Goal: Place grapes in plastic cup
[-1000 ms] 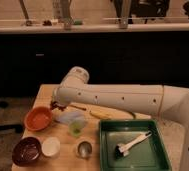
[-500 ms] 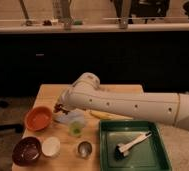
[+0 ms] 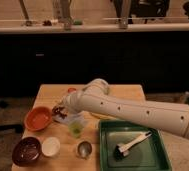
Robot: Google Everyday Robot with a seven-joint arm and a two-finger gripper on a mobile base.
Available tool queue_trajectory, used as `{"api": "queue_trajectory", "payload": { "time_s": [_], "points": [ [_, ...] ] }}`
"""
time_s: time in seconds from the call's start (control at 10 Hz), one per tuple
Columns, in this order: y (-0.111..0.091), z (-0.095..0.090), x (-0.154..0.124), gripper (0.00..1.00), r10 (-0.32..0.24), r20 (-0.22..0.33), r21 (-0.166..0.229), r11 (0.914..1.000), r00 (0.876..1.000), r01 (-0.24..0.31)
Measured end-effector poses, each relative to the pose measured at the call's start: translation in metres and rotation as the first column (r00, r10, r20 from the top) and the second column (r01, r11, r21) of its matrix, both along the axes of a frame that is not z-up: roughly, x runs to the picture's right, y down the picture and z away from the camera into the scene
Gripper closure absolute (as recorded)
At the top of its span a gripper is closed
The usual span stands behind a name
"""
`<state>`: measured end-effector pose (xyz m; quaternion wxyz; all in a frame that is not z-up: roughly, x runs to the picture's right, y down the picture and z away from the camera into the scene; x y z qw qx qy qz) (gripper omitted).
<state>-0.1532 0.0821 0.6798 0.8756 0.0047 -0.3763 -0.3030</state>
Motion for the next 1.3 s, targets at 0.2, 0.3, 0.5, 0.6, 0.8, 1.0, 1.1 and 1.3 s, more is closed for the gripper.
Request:
{"api": "queue_trajectory", "payload": {
  "time_s": [0.2,0.3,0.5,0.6,0.8,1.0,1.1,1.3],
  "points": [
    [0.005,-0.01,0.003,1.0,0.038,0.037,-0.018,0.9992,0.999,-0.037],
    [0.008,-0.013,0.007,1.0,0.053,0.043,-0.024,0.9984,0.998,-0.052],
    [0.015,-0.015,0.015,1.0,0.082,0.051,-0.045,0.9958,0.995,-0.08],
    [0.017,-0.014,0.019,1.0,0.092,0.049,-0.051,0.9947,0.995,-0.089],
    [0.025,-0.011,0.028,1.0,0.124,0.051,-0.074,0.99,0.991,-0.121],
    [0.032,-0.006,0.033,1.0,0.152,0.057,-0.097,0.9845,0.987,-0.146],
    [0.037,-0.003,0.033,1.0,0.162,0.062,-0.11,0.9818,0.985,-0.155],
    [0.043,0.002,0.036,1.0,0.18,0.067,-0.129,0.9769,0.981,-0.171]
  ]
}}
